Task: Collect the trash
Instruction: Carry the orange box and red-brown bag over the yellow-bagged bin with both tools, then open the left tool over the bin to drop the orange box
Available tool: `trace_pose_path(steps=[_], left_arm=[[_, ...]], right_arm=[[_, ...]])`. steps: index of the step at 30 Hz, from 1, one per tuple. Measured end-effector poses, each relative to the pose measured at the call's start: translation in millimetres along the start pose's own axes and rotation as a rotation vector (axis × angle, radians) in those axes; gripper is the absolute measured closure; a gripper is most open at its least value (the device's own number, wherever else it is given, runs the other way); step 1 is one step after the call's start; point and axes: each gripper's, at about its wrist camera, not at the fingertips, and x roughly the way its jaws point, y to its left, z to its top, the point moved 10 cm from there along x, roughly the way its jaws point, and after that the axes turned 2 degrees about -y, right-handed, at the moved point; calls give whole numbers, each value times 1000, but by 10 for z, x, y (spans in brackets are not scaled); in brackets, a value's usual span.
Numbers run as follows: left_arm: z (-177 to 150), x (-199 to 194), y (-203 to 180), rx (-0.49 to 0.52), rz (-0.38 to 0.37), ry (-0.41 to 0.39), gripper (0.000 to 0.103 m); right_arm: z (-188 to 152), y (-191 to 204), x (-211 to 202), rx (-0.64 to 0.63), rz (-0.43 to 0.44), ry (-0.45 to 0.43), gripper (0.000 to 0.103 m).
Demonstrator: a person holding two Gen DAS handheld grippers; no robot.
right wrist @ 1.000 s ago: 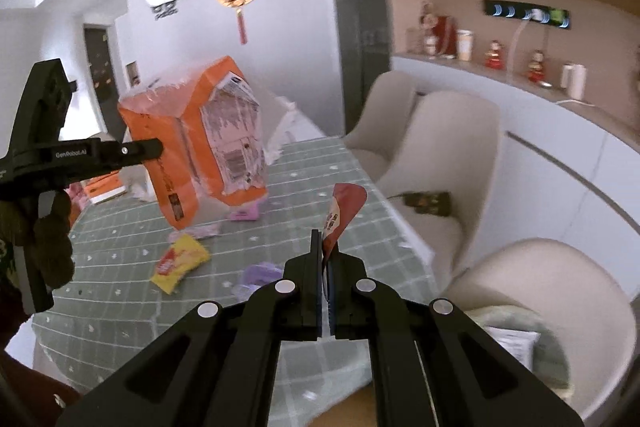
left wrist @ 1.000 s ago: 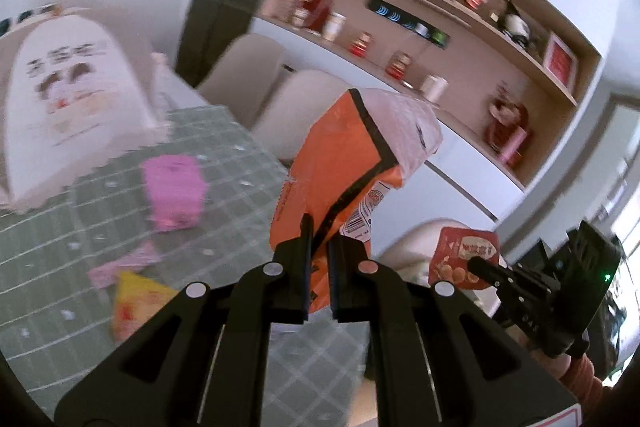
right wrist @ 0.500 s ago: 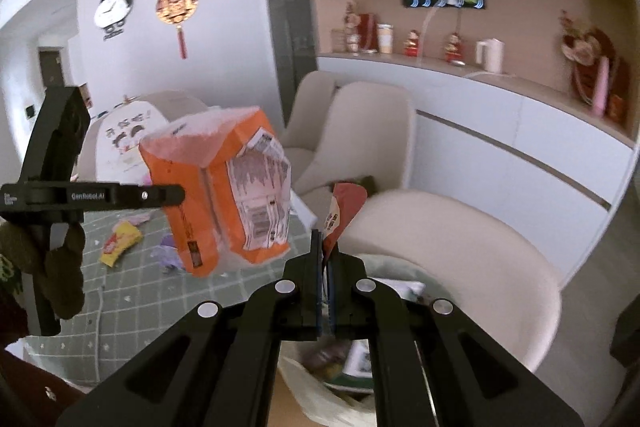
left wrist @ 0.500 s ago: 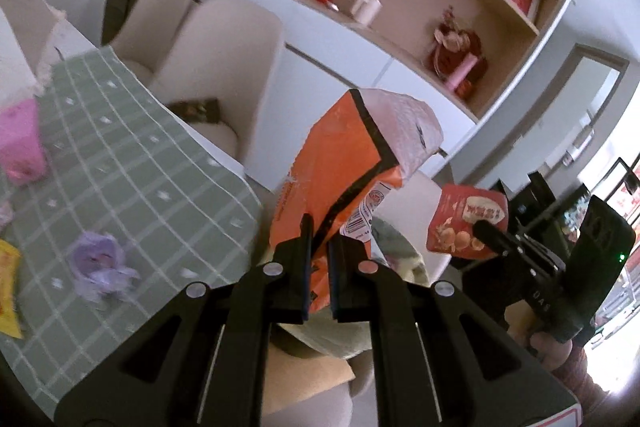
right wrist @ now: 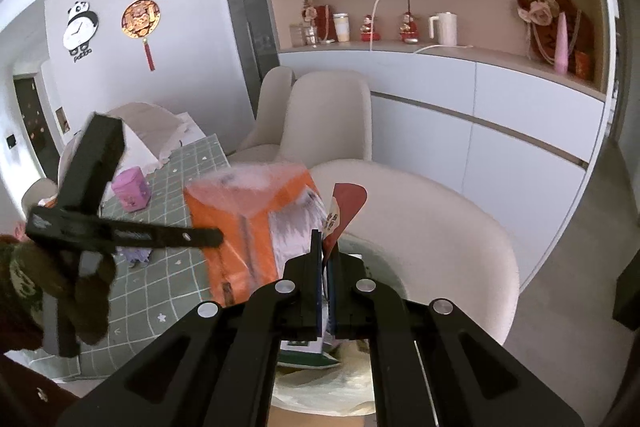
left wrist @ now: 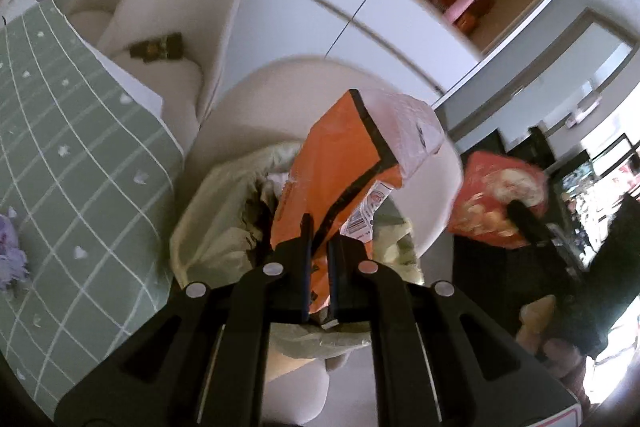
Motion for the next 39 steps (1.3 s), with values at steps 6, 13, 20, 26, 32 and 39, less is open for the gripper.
trace_pose_path(steps=[6, 13, 20, 26, 32, 39], left_arm=[[-183, 326, -97, 16, 16, 86, 98], [-328, 280, -384, 21, -69, 128, 97], [-275, 115, -479, 59, -69, 120, 95], [-343, 165, -249, 63, -14, 111, 72], [-357, 96, -21, 34, 21, 96, 70], [-237, -249, 27, 33, 20, -15, 64]], right_arm=[[-27, -158, -43, 44, 8, -16, 98], [57, -201, -38, 50, 1, -36, 98], [163, -297, 23, 61, -24, -45, 98], [207, -163, 73, 55, 18, -56, 98], [354, 81, 76, 58, 76, -114, 98], [577, 444, 78, 7, 139, -150, 98]])
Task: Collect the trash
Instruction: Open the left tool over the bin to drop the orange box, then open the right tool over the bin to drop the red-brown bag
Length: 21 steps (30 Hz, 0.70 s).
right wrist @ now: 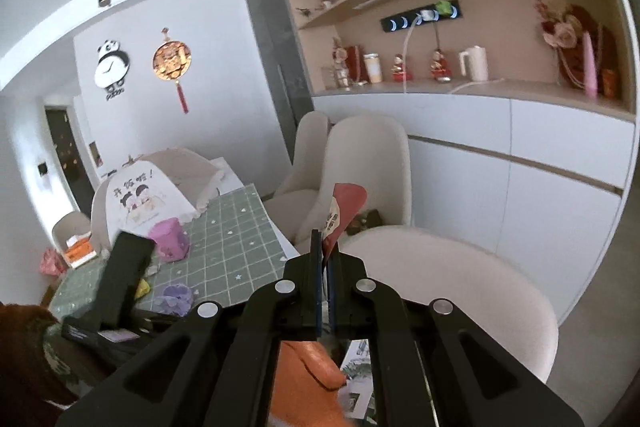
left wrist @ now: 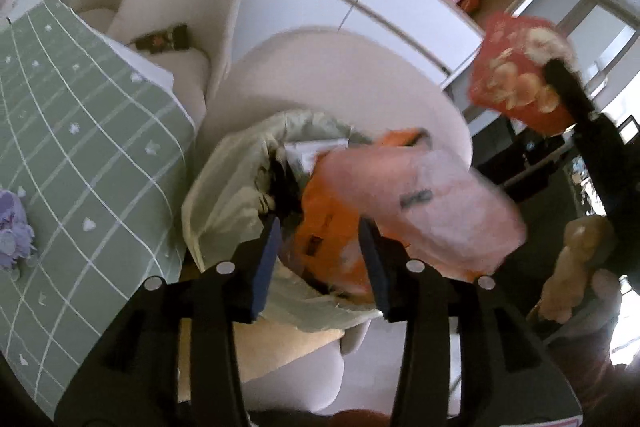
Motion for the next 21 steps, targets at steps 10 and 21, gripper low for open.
trace_pose_path(steps=[10, 21], left_arm=[[339, -193, -284, 36, -59, -93, 62], [609, -229, -144, -8, -38, -166, 59]], right_arm=[[-64, -196, -32, -2, -97, 37, 98], [20, 112, -229, -29, -11, 19, 98]])
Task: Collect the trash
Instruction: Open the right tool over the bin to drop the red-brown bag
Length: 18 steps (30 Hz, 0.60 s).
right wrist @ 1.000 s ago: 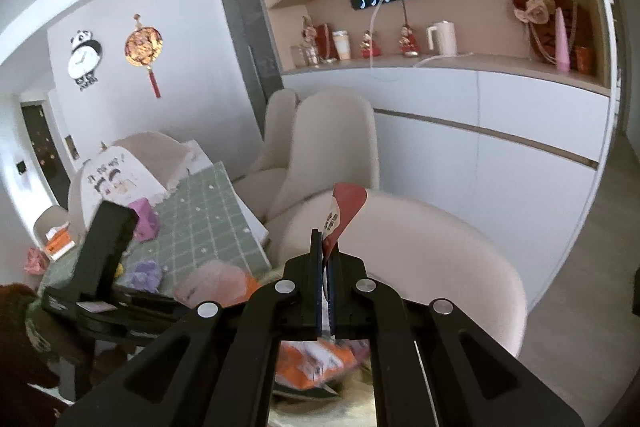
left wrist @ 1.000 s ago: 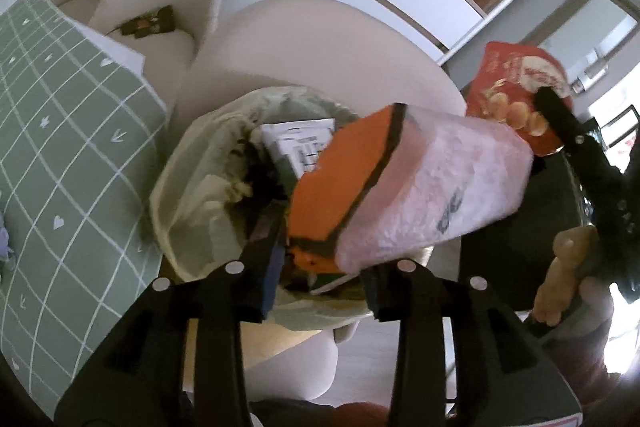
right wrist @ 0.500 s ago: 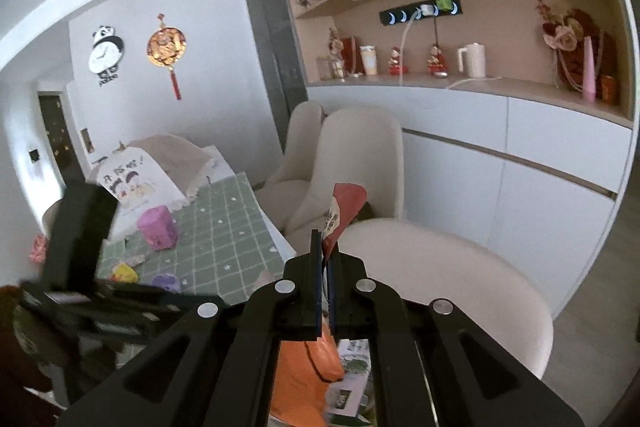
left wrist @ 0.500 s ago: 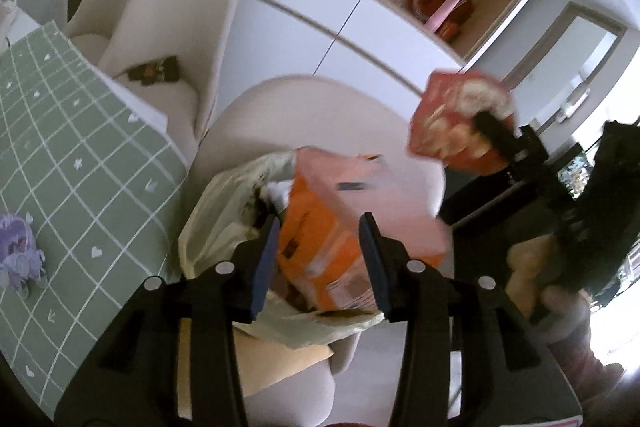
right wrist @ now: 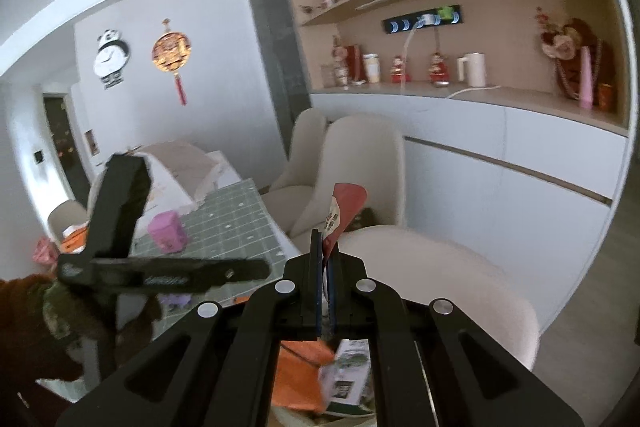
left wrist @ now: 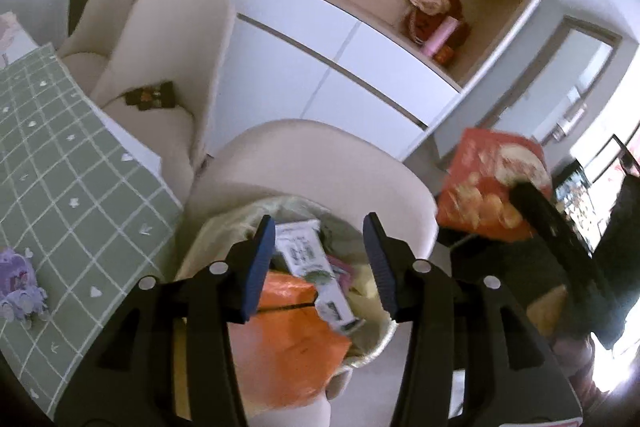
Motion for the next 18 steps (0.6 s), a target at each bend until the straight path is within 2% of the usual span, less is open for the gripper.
trace_pose_path(steps=[2, 4, 9, 13, 18], left_arm=[[11, -34, 158, -32, 22, -9, 59], [-6, -82, 308, -60, 41, -13, 59], [-153, -205, 587, -90, 85, -7, 59], [-274, -318, 812, -121, 114, 4, 59], [-452, -487, 1034, -155, 152, 3, 59]], right_arm=[[-95, 108, 93, -11, 27, 25, 98], [-267, 143, 222, 28, 61, 65, 98], [-1032, 73, 711, 241, 136, 236, 98], [-1548, 11, 973, 232, 79, 350, 98], [-1870, -192, 1093, 261, 12, 445, 97]])
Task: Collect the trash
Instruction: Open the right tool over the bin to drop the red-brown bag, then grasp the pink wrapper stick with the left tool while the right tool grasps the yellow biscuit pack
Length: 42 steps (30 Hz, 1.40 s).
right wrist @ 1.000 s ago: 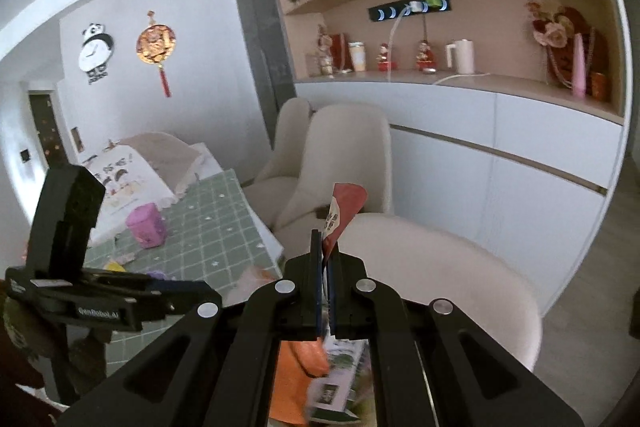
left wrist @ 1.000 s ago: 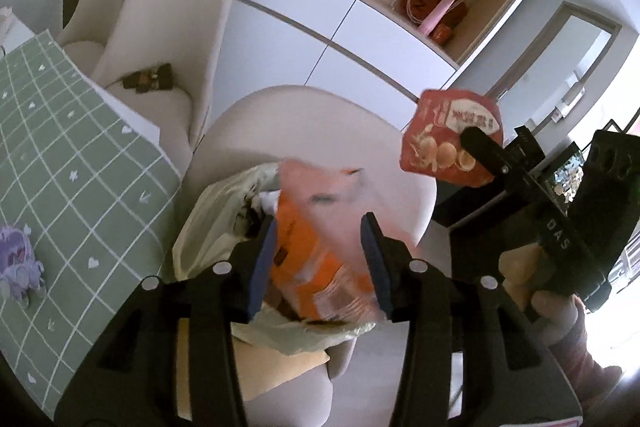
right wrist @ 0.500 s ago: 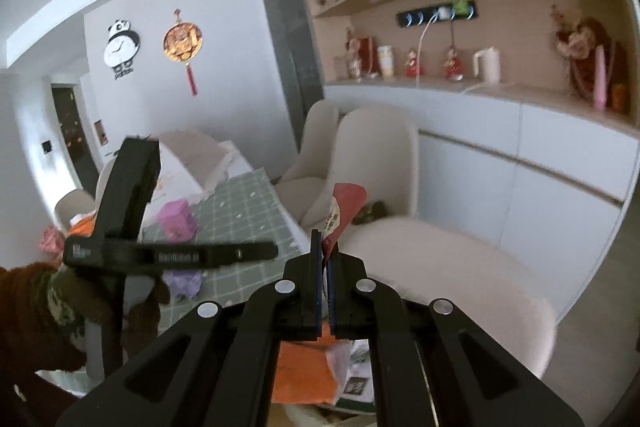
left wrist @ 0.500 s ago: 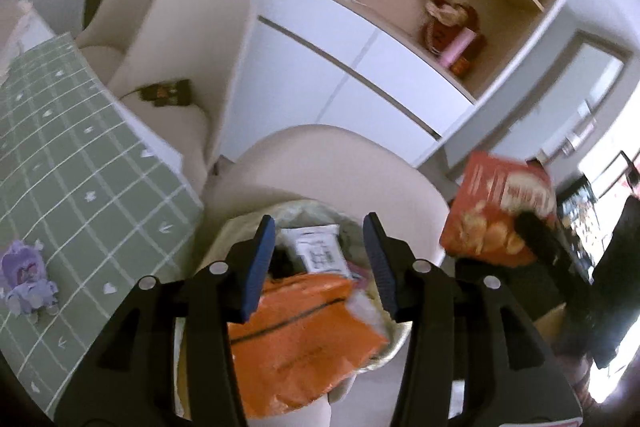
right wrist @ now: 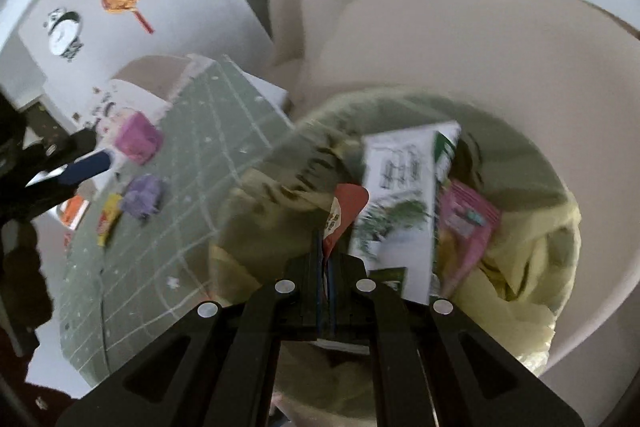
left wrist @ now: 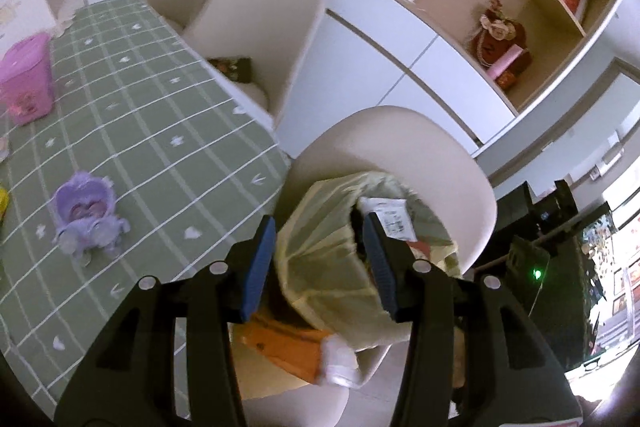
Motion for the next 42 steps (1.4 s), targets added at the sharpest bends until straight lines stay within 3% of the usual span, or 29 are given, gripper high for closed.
trace_pose_path(steps=[3, 5, 6, 10, 14, 26, 27, 29, 34, 36, 42], left_arm=[[-86, -63, 174, -28, 23, -1, 59], [-132, -102, 271, -35, 35, -6, 59], [-156, -137, 327, -30, 45, -14, 59], [-194, -300, 511, 17, 100, -55, 59], [-193, -509, 808, 46, 150, -90, 58], [-149, -1626, 2358, -40, 306, -260, 56], [-155, -1712, 2505, -53, 318, -267, 53], [-176, -1885, 2862, -88, 341, -276, 52], [-249, -1947, 3423, -122, 351, -226, 51], [-219, -1877, 3473, -89, 337, -200, 51], [126, -1459, 3488, 143, 293, -109, 51]], right_arm=[[22, -94, -1, 1, -63, 1, 86], [43, -130, -23, -18, -103, -6, 67], [61, -138, -46, -36, -124, -16, 66], [152, -153, -244, -93, -204, -73, 63], [266, 13, -423, -82, -178, -131, 63], [405, 1619, -289, -222, -32, -226, 63], [391, 1754, -239, -235, -28, -224, 62], [349, 1960, -132, -250, -10, -214, 47], [125, 2470, 181, -290, 47, -123, 47], [19, 2628, 294, -309, 55, -87, 47], [-258, 2868, 588, -328, 37, 2, 47]])
